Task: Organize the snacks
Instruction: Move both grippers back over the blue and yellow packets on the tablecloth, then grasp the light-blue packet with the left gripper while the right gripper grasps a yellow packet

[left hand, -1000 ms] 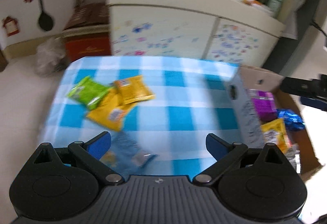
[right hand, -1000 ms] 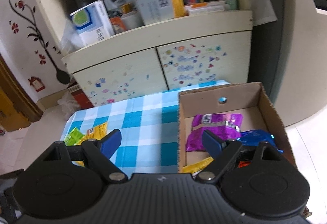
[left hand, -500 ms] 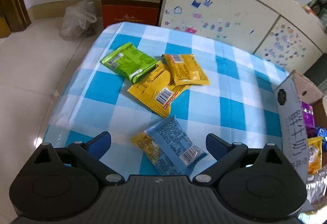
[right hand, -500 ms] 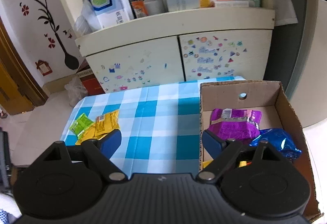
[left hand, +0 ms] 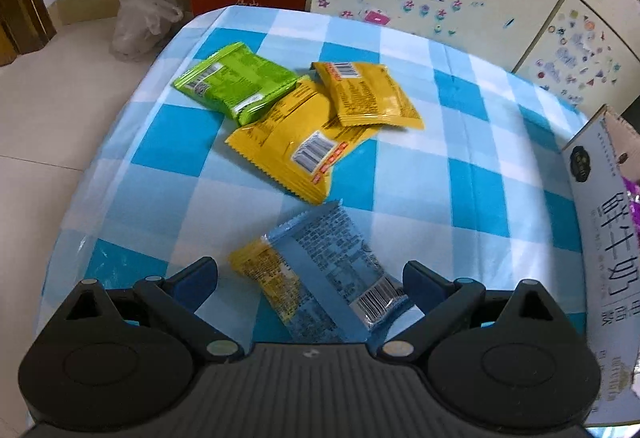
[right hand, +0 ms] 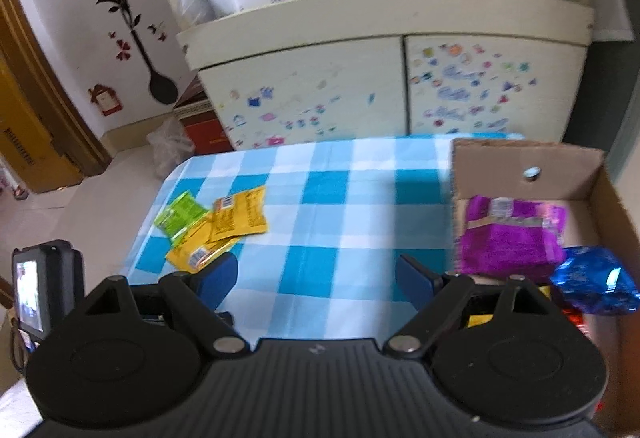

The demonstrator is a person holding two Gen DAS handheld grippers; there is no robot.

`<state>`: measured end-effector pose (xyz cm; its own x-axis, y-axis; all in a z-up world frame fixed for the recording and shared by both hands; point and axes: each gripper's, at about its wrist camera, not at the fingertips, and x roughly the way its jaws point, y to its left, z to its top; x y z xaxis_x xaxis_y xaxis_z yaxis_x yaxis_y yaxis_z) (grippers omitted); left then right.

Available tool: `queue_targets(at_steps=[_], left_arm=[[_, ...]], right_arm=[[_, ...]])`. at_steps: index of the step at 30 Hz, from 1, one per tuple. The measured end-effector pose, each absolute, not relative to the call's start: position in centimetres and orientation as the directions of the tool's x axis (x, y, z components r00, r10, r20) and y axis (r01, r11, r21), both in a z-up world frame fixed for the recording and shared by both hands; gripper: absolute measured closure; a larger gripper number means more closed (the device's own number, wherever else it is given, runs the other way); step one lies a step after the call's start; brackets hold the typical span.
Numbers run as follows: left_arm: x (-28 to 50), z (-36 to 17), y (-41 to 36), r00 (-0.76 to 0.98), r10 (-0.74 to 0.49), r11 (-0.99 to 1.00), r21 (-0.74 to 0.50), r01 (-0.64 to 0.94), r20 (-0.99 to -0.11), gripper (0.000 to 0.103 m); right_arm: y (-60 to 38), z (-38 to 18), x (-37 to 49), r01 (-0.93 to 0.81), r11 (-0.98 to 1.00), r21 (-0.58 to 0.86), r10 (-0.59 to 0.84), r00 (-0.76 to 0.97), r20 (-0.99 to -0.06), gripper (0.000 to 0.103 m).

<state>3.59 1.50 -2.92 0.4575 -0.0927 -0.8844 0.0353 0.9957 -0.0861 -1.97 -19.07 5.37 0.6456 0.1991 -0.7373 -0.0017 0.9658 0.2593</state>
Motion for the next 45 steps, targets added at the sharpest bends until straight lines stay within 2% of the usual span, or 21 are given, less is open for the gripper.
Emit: queue_targets(at_steps=[5,10,14,16,19,34,39,45], left_arm=[[3.4,-3.0,2.4,0.462,-0.022,1.0,-0.027,-0.005,-0.886,0.005],[3.0,-2.7,3.4,0.468,-0.017,0.999,-0.035,-0.031,-0.884,0.014],[3.2,-2.7,4.1,0.464,-0.018,0.997,-0.051,-0.059,-0.885,0.014],[3.4,-2.8,4.1,0.461,-0.002,0.997,-0.039,-0.071,-0.888,0.012],[3.5,-3.5,4.0,0.441,0.031,0.996,-0.01,-0.089,-0.897,0.0],[3.0,-3.4,3.8,0.434,0.057,0.989,-0.009,-0.148,-0.899,0.0],[3.0,-3.3,3.8,0.427,0.056,0.989,-0.008,-0.147,-0.902,0.0],[3.1,-3.3,3.9,0.426,0.051,0.99,-0.012,-0.143,-0.903,0.0]], right_arm=[[-16.9,4.5,-0.2,-0.065,0.964,0.257,0.238,0.636,-0.734,0.018],[-14.7,2.6,2.6,-0.113,0.955,0.276,0.286,0.613,-0.737,0.02],[-13.5,0.9,4.7,-0.125,0.953,0.277,0.295,0.594,-0.749,0.022],[-13.0,0.3,5.6,-0.134,0.95,0.281,0.304,0.589,-0.748,0.022],[-12.3,-0.5,7.0,-0.145,0.949,0.281,0.311,0.588,-0.747,0.022],[-8.4,-3.9,10.7,-0.235,0.949,0.21,0.311,0.582,-0.751,0.023],[-9.0,-5.1,11.1,-0.21,0.947,0.244,0.322,0.583,-0.746,0.037],[-9.5,-4.5,10.9,-0.197,0.941,0.274,0.338,0.569,-0.75,0.04]])
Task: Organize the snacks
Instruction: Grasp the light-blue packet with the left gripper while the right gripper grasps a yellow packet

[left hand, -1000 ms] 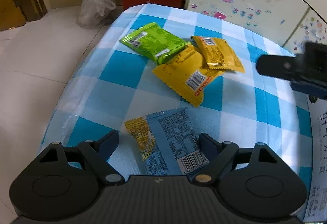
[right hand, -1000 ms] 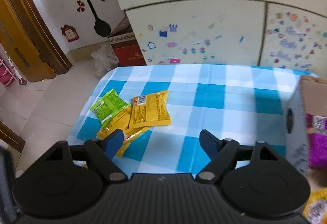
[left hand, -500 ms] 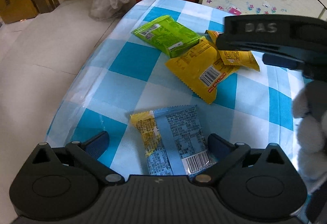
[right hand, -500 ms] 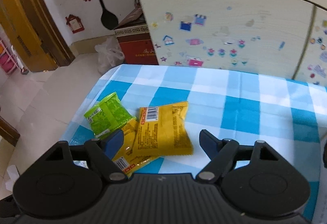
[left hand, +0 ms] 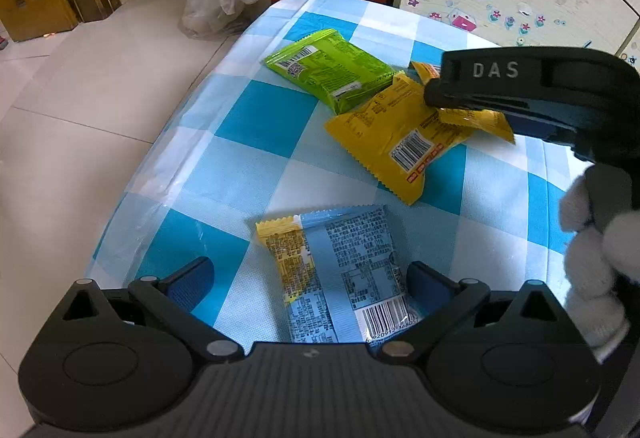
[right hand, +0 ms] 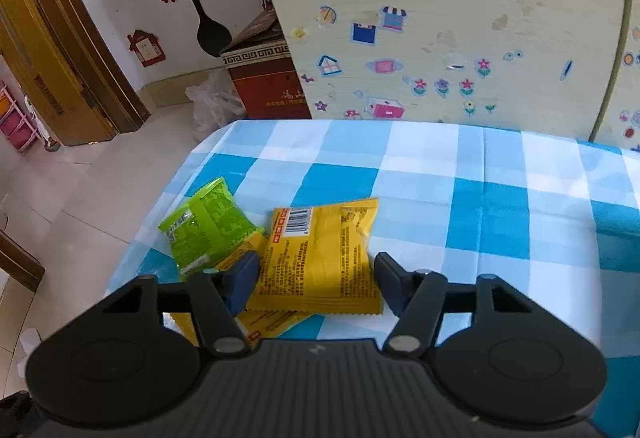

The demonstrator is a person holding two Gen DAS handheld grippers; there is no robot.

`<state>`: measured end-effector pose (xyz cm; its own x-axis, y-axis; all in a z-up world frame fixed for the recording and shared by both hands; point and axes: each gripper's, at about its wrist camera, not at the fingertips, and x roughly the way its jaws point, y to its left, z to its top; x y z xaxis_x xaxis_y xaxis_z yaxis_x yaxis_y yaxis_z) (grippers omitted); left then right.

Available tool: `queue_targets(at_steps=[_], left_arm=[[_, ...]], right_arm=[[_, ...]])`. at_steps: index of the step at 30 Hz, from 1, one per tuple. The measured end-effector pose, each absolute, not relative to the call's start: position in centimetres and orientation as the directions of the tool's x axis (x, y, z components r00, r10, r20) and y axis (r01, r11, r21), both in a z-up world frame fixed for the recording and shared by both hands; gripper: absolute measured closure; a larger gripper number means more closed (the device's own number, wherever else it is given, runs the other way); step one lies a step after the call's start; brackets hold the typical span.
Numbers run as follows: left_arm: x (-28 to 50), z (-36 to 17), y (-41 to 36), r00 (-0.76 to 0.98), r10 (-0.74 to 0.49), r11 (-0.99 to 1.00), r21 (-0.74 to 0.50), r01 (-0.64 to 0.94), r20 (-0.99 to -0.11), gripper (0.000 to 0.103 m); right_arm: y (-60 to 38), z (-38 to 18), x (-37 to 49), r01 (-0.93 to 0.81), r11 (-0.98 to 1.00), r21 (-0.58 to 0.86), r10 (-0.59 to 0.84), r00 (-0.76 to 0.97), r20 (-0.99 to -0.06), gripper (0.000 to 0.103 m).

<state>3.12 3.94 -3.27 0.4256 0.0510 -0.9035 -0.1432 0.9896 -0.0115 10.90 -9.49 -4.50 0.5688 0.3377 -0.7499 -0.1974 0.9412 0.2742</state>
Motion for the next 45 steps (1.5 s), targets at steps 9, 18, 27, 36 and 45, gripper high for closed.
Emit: queue_targets(at_steps=[9,18,27,36,45], left_arm=[[3.0,-2.3,4.1,0.466,0.001,0.99,-0.065,-0.124,-0.885,0.03],[2.7,-1.9,5.0,0.467,-0.066,0.98,-0.146,-0.137,-0.882,0.043],[2.3,-2.3,4.7,0.473,-0.029,0.991,-0.089,-0.104,-0.881,0.032],[1.6,-3.7,3.1,0.493,0.008,0.999,-0.014,-0.041,-0.87,0.0],[1.5,-3.6,3.2,0.485,0.006,0.999,-0.011,-0.033,-0.874,0.0]], right_arm=[[-11.0,-1.2,9.2,-0.151,0.957,0.248,0.288,0.597,-0.749,0.045],[-13.3,0.4,6.1,-0.105,0.965,0.242,0.257,0.584,-0.77,0.066],[-13.5,-1.9,6.5,-0.072,0.95,0.304,0.29,0.567,-0.771,0.039],[-10.9,-4.6,8.4,-0.105,0.965,0.24,0.256,0.572,-0.779,0.028],[-9.8,-5.2,8.7,-0.163,0.98,0.115,0.191,0.601,-0.776,0.03]])
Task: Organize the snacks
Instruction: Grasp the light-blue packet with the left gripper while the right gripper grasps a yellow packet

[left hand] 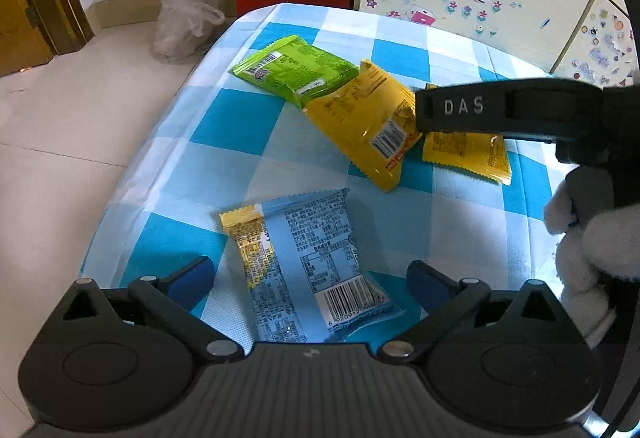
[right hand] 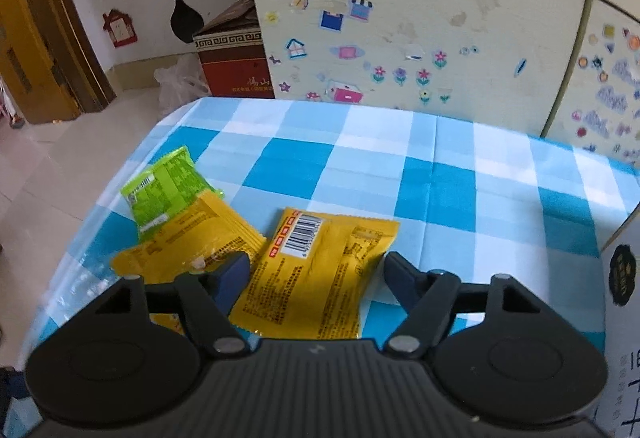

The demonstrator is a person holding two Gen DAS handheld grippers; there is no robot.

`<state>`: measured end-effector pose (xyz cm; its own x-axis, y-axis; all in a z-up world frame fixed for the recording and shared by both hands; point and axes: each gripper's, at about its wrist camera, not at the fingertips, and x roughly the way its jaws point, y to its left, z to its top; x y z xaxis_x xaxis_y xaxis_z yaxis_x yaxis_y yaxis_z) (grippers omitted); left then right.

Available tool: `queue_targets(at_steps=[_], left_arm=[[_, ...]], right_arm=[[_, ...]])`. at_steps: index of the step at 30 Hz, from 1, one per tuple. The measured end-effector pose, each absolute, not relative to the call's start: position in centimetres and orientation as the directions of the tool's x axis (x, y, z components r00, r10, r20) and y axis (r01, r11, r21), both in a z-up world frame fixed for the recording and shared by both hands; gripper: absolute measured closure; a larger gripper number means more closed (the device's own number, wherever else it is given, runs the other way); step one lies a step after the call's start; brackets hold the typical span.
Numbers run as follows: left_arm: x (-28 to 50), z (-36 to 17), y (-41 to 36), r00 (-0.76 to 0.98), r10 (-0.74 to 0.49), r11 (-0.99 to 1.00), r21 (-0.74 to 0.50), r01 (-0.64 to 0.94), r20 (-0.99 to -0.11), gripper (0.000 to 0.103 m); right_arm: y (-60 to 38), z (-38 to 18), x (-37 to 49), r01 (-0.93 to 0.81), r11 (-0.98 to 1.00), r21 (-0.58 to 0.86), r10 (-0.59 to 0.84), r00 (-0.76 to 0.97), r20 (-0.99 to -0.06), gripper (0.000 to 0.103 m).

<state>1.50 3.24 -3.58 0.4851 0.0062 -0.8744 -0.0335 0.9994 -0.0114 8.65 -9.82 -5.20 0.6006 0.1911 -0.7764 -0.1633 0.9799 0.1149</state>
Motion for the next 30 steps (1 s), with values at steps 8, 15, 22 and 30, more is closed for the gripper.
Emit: queue_targets(at_steps=[8,15,22,30], left_arm=[[2.0,-3.4,3.6,0.466,-0.005,0.999,-0.027,-0.041,-0.885,0.005],[2.3,-2.2,4.1,0.493,-0.081,0.993,-0.115,-0.039,-0.866,0.045],[2.2,-1.3,4.0,0.502,-0.135,0.985,-0.171,-0.027,-0.854,0.047],[1.7,0.7,4.0,0.538,-0.155,0.98,-0.2,-0.026,-0.829,0.047]], right_arm=[[-10.5,-4.9,8.6,-0.154,0.982,0.112,0.183,0.593,-0.784,0.048],[-11.9,-4.2,8.1,-0.109,0.974,0.197,0.223,0.567,-0.793,0.051],[-13.1,-1.7,6.7,-0.095,0.977,0.192,0.211,0.584,-0.784,0.051],[-14.4,2.2,4.0,-0.09,0.974,0.209,0.219,0.627,-0.748,0.051]])
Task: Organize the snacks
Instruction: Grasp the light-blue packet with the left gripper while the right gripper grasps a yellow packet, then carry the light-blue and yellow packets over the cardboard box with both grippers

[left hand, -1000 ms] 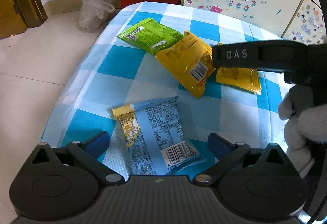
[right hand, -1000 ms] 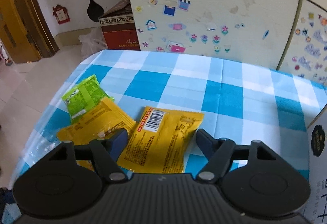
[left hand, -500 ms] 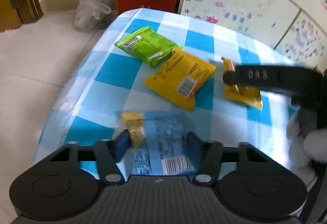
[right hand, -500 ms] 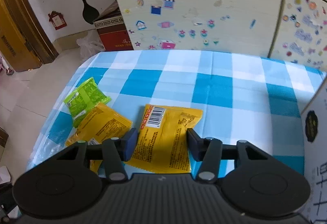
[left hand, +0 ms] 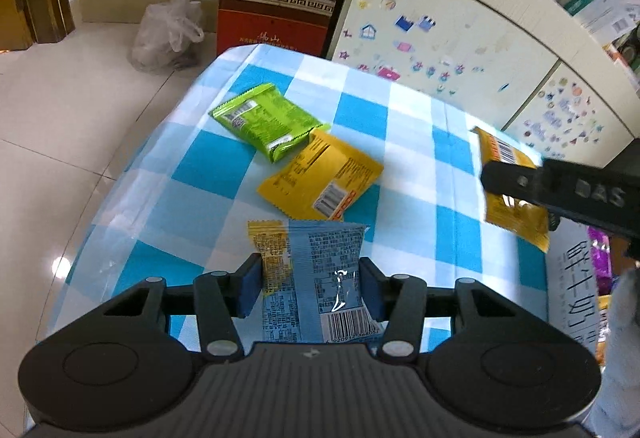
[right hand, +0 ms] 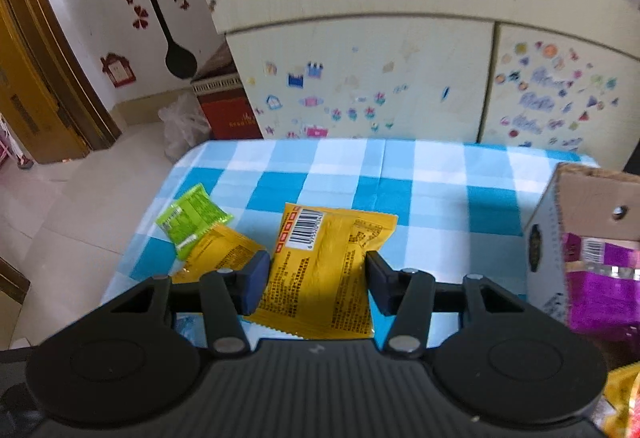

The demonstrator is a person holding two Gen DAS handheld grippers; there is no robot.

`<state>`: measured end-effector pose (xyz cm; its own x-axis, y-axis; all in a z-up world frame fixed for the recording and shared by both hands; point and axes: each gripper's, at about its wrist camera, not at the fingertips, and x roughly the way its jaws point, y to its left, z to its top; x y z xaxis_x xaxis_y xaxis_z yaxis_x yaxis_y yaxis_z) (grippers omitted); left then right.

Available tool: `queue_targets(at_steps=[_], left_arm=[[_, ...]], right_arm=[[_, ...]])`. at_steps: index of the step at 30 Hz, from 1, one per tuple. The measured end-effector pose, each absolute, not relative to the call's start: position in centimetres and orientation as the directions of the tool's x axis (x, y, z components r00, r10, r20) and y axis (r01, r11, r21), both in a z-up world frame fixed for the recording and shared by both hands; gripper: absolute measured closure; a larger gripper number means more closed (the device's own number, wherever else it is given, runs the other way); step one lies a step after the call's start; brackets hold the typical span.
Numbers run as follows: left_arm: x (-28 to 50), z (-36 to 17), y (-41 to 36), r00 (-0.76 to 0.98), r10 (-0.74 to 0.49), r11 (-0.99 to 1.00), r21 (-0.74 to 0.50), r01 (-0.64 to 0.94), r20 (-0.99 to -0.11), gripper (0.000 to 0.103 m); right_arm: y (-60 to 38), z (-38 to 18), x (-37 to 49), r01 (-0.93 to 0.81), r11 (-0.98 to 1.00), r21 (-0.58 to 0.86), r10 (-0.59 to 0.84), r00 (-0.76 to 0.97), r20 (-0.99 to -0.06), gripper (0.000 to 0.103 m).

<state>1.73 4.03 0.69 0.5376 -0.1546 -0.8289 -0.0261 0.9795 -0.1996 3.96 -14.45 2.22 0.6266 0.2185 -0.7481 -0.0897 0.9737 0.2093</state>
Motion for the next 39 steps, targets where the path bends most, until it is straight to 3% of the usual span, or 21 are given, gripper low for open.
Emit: queue_targets(at_steps=[14,39], left_arm=[[0.5,4.0,2.8,0.602,-0.159,0.981,-0.195,0.006,-0.783,0.047],[-1.1,7.0,-0.9,0.671,-0.182,0.982,-0.173,0.08,-0.719,0.047]], right_arm=[[-16.5,6.0,-2.0,-0.087,0.975,0.206,0.209,0.677,-0.706,0.051],[-21.5,9.0,-4.8,-0.001,0.987,0.159,0.107,0.744,-0.659,0.051]])
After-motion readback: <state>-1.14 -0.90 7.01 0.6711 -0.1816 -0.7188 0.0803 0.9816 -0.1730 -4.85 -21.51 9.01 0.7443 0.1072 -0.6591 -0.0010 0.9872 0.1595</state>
